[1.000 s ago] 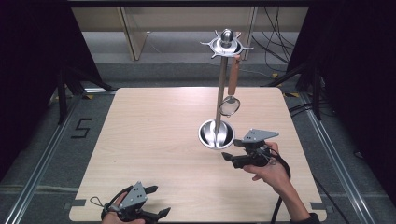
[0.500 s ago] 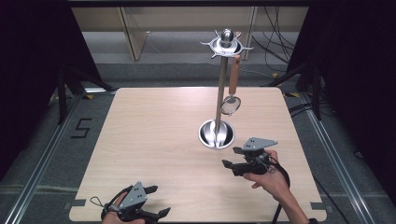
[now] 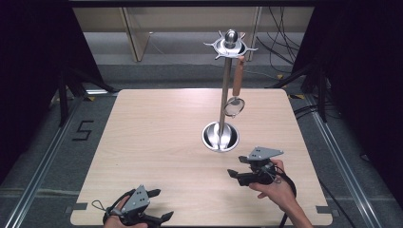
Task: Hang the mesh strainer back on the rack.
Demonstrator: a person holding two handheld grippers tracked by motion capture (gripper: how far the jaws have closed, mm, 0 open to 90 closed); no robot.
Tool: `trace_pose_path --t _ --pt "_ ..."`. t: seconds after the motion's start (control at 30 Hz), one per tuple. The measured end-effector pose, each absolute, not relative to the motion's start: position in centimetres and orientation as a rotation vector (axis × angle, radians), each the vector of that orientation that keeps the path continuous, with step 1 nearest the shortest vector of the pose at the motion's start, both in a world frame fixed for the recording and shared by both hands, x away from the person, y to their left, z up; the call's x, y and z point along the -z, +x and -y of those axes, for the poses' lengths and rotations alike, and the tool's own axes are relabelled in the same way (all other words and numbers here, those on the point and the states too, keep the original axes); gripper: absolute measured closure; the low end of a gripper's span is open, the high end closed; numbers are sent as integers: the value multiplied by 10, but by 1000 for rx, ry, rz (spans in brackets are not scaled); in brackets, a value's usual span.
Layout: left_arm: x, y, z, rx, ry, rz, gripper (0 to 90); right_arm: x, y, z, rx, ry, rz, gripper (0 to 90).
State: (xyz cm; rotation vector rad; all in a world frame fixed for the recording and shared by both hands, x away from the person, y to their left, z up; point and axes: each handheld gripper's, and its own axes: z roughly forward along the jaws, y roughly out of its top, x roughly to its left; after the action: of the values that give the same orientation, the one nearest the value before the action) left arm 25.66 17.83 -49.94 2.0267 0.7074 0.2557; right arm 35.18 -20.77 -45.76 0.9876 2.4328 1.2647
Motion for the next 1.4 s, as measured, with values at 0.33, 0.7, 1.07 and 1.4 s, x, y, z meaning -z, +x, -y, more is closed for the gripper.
trace_pose_path --t 0.33,0.7,1.07,1.4 --pt "499 258 -179 -265 2036 -676 147 469 346 210 -1273 1004 -2438 320" --pt "499 257 -178 -261 2034 -697 147 476 339 213 -1253 1013 -2478 312" --pt "500 257 -178 -262 2026 -700 147 483 329 215 -1251 1000 -2489 300" --pt "500 258 -179 -268 2043 -692 147 486 322 216 -1214 999 -2488 287"
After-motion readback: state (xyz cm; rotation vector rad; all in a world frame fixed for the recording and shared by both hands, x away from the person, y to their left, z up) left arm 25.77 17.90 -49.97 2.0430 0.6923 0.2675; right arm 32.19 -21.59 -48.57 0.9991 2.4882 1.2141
